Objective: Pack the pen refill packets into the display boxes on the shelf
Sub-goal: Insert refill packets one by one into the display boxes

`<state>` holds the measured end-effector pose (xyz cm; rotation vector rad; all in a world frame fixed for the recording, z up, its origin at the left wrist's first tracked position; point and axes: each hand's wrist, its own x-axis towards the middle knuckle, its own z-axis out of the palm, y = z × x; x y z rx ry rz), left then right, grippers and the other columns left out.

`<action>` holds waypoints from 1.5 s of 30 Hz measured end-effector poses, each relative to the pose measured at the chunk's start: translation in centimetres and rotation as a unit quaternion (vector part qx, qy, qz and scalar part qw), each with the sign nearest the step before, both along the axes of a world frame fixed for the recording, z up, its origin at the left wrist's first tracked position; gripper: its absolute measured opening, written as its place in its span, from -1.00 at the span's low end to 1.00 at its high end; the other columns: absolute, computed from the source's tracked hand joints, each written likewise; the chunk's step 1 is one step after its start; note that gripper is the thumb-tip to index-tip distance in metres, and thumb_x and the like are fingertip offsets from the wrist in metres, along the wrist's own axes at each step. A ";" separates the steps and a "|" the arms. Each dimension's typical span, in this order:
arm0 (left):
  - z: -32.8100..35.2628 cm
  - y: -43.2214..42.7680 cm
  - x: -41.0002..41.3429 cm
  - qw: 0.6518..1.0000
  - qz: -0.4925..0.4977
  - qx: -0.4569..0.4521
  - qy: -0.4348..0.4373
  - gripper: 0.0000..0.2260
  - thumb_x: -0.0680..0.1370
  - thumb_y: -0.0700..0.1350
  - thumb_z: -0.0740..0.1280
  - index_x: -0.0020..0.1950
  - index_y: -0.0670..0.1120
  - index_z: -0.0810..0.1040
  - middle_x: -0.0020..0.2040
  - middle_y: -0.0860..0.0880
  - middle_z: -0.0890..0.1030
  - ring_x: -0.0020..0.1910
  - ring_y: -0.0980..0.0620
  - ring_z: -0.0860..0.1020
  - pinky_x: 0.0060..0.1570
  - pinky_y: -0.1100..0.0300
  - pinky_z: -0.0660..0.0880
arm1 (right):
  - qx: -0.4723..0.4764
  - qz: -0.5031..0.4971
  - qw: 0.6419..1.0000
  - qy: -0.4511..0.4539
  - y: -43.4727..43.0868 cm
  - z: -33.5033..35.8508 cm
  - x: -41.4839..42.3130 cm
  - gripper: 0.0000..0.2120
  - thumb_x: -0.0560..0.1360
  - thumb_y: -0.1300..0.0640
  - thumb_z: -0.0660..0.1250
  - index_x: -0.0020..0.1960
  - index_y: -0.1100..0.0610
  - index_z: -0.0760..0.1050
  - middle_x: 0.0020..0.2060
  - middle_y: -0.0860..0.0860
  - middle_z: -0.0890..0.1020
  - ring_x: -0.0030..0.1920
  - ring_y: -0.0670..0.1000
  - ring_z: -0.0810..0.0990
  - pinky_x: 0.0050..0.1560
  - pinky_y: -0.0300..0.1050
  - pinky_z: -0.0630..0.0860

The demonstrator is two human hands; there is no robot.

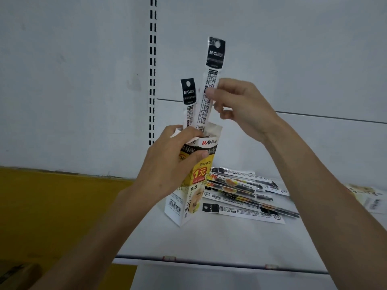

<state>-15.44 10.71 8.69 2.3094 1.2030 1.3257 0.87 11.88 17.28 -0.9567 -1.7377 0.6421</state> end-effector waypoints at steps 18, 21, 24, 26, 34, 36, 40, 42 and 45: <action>-0.4 -0.5 -0.3 1.000 0.013 0.023 0.005 -0.65 0.48 0.08 0.27 0.26 0.11 0.43 0.20 -0.01 0.45 0.04 0.12 0.40 0.04 0.15 0.41 | -0.078 -0.024 0.983 -0.163 0.6 -2.4 -1.0 -0.86 0.46 0.21 0.37 0.00 0.23 0.58 0.01 0.11 0.65 0.03 0.02 0.58 0.06 -0.08 0.49; -0.5 -0.5 -0.5 0.999 0.025 0.022 0.002 -0.66 0.49 0.08 0.26 0.26 0.10 0.42 0.18 0.00 0.44 0.03 0.12 0.40 -0.01 0.18 0.40 | -0.059 -0.015 0.995 -0.082 0.3 -1.5 0.1 -0.82 0.41 0.16 0.41 -0.02 0.22 0.61 -0.06 -0.01 0.66 0.01 -0.03 0.60 0.14 -0.02 0.49; -0.6 -0.4 -0.3 0.999 0.023 0.028 0.001 -0.68 0.49 0.08 0.25 0.25 0.12 0.42 0.14 0.01 0.44 0.01 0.12 0.40 -0.06 0.21 0.37 | -0.037 -0.039 0.988 -0.144 0.3 -1.7 -0.1 -0.95 0.43 0.22 0.40 -0.14 0.15 0.64 -0.03 0.03 0.67 0.01 0.03 0.61 0.10 -0.04 0.50; -0.6 -0.4 -0.1 0.999 0.022 0.028 -0.003 -0.68 0.50 0.08 0.25 0.25 0.13 0.42 0.10 0.03 0.43 0.00 0.11 0.41 -0.07 0.20 0.36 | -0.041 -0.053 0.976 -0.205 0.4 -2.2 -0.6 -0.88 0.45 0.26 0.33 -0.18 0.14 0.64 -0.01 0.06 0.67 0.03 0.02 0.60 0.09 -0.06 0.51; -0.7 -0.3 0.1 0.999 0.025 0.040 -0.002 -0.69 0.49 0.09 0.25 0.23 0.13 0.41 0.07 0.07 0.40 0.00 0.12 0.40 -0.11 0.25 0.34 | 0.013 -0.085 0.981 -0.176 0.6 -2.9 -0.8 -0.88 0.47 0.21 0.32 -0.16 0.20 0.62 0.01 -0.03 0.62 0.07 -0.06 0.56 0.16 -0.05 0.47; -0.7 -0.3 0.2 0.999 0.026 0.044 -0.003 -0.69 0.49 0.10 0.25 0.23 0.13 0.42 0.06 0.06 0.41 -0.01 0.12 0.39 -0.13 0.28 0.33 | 0.013 -0.076 0.974 -0.215 0.4 -2.9 -1.0 -0.86 0.45 0.28 0.28 -0.19 0.16 0.61 0.04 0.05 0.63 0.08 0.00 0.57 0.16 0.02 0.50; -0.8 -0.4 0.2 0.998 0.030 0.063 0.002 -0.69 0.48 0.11 0.27 0.21 0.11 0.44 0.02 0.06 0.41 -0.04 0.11 0.39 -0.21 0.34 0.31 | -0.012 -0.068 0.948 -0.309 0.3 -1.5 -1.5 -0.78 0.42 0.34 0.22 -0.08 0.26 0.64 0.01 0.17 0.64 0.04 0.12 0.58 0.10 0.11 0.53; -0.8 -0.2 0.1 0.997 0.037 0.070 0.011 -0.67 0.47 0.11 0.27 0.22 0.10 0.43 0.02 0.04 0.42 -0.03 0.10 0.39 -0.20 0.25 0.33 | -0.027 -0.084 0.922 -0.378 0.7 -1.0 -1.8 -0.75 0.44 0.33 0.22 -0.04 0.20 0.65 -0.04 0.11 0.67 0.02 0.07 0.61 0.04 0.02 0.57; -0.8 0.0 -0.2 0.997 0.043 0.063 0.014 -0.63 0.45 0.13 0.28 0.24 0.11 0.40 0.01 0.07 0.37 -0.04 0.10 0.37 -0.24 0.26 0.34 | -0.018 -0.055 0.950 -0.307 0.8 -1.3 -1.8 -0.81 0.44 0.30 0.31 -0.02 0.14 0.64 0.01 0.02 0.66 0.04 0.02 0.61 0.03 -0.08 0.58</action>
